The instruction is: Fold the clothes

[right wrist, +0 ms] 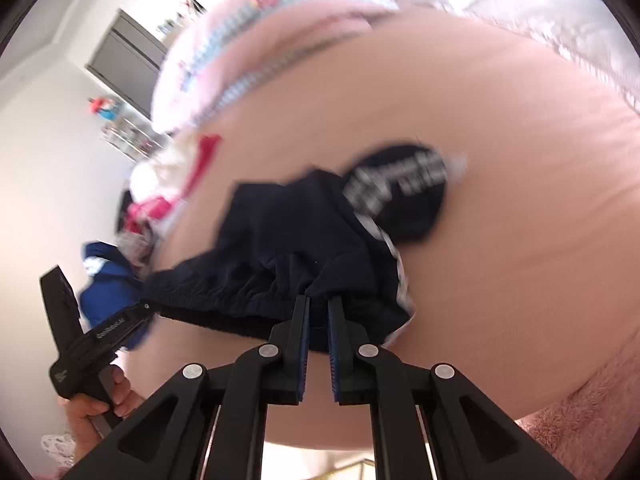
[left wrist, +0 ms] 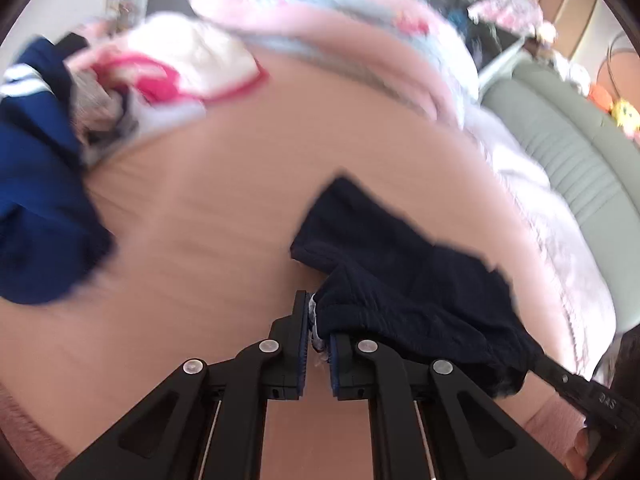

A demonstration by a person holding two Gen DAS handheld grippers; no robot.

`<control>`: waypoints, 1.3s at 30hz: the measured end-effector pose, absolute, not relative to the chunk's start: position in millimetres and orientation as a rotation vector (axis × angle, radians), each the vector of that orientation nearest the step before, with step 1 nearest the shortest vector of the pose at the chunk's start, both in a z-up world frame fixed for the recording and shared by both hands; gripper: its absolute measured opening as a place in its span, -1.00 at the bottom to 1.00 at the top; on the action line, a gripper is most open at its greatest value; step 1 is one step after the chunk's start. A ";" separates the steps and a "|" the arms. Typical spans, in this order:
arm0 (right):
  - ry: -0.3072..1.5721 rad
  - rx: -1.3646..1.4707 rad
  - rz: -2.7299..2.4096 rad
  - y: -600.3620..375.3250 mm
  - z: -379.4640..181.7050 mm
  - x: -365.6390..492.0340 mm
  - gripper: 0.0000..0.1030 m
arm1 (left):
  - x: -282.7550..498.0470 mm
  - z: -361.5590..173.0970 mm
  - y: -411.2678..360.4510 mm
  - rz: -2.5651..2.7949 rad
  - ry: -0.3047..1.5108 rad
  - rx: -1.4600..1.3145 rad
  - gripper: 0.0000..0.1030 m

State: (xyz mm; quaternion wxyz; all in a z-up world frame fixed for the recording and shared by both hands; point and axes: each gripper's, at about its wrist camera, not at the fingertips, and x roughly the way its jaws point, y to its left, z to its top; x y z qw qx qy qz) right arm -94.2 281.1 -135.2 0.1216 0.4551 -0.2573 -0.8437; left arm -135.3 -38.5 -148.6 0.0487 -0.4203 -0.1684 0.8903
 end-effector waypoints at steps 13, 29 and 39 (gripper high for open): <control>-0.216 1.446 -2.463 214.5 -128.4 -75.3 -0.76 | -77.5 -70.1 -56.5 2.675 -0.539 -1.126 -0.87; 0.309 1.440 -2.562 172.2 -165.2 -109.1 -0.35 | -80.9 -91.9 -50.5 2.651 -0.546 -1.202 -0.87; -0.009 1.328 -2.394 204.0 -130.9 -99.1 -0.35 | -98.1 -114.9 -59.5 2.631 -0.615 -1.263 -0.87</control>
